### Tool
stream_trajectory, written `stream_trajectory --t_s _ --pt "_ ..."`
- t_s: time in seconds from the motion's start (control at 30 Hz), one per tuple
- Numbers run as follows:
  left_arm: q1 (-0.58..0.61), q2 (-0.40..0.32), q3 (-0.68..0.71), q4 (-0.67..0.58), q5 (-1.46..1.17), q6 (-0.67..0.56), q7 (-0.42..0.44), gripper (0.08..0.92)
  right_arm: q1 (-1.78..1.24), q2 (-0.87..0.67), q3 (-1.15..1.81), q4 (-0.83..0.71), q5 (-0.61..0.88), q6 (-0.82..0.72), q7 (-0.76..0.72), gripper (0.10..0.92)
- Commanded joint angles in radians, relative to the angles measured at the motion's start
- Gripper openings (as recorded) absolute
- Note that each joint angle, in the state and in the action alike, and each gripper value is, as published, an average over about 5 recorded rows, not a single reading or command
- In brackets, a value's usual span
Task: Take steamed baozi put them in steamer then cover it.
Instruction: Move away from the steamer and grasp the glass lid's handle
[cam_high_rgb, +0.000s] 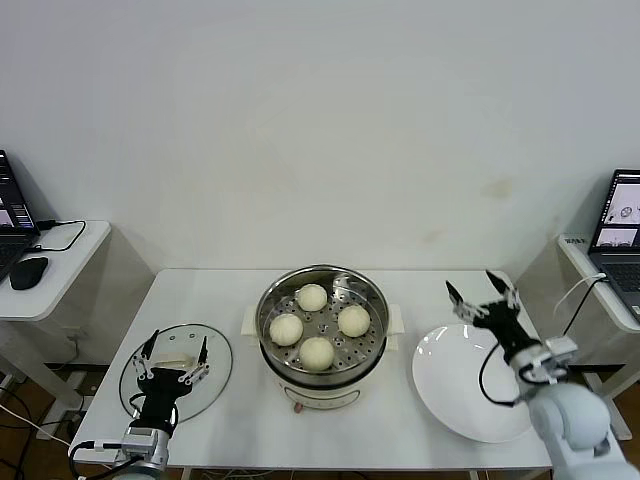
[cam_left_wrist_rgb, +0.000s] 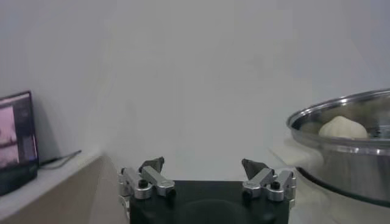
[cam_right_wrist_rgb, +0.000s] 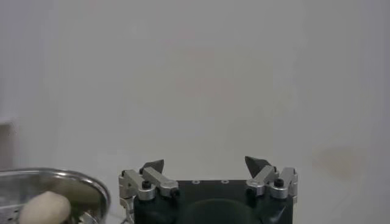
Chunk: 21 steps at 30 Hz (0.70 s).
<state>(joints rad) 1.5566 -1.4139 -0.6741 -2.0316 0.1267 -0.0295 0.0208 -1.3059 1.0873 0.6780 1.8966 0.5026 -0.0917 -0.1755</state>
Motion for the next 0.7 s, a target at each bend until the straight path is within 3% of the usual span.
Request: stream_trajectory --t_s 0.03,0.27,0.4,0.5,0.7 --pt "-0.030 0.017 -0.021 0.057 0.561 -0.052 -0.016 0.823 -0.219 0.173 0.127 0.021 -0.009 0.058 0.076 0.823" --pt "-0.028 0.103 -0.007 0.109 0.981 -0.071 -0.105 0.823 -0.237 0.176 0.123 0.023 -0.055 0.069 0.069 0.823" --pt "0.006 0.172 0.038 0.124 1.119 0.011 -0.174 0.823 -0.232 0.172 0.124 0.024 -0.057 0.068 0.065 0.823" --pt "0.018 0.200 0.059 0.127 1.134 0.054 -0.161 0.823 -0.225 0.170 0.126 0.021 -0.057 0.067 0.062 0.823" --pt "-0.013 0.206 0.042 0.219 1.132 0.019 -0.142 0.823 -0.220 0.169 0.127 0.015 -0.065 0.065 0.054 0.823"
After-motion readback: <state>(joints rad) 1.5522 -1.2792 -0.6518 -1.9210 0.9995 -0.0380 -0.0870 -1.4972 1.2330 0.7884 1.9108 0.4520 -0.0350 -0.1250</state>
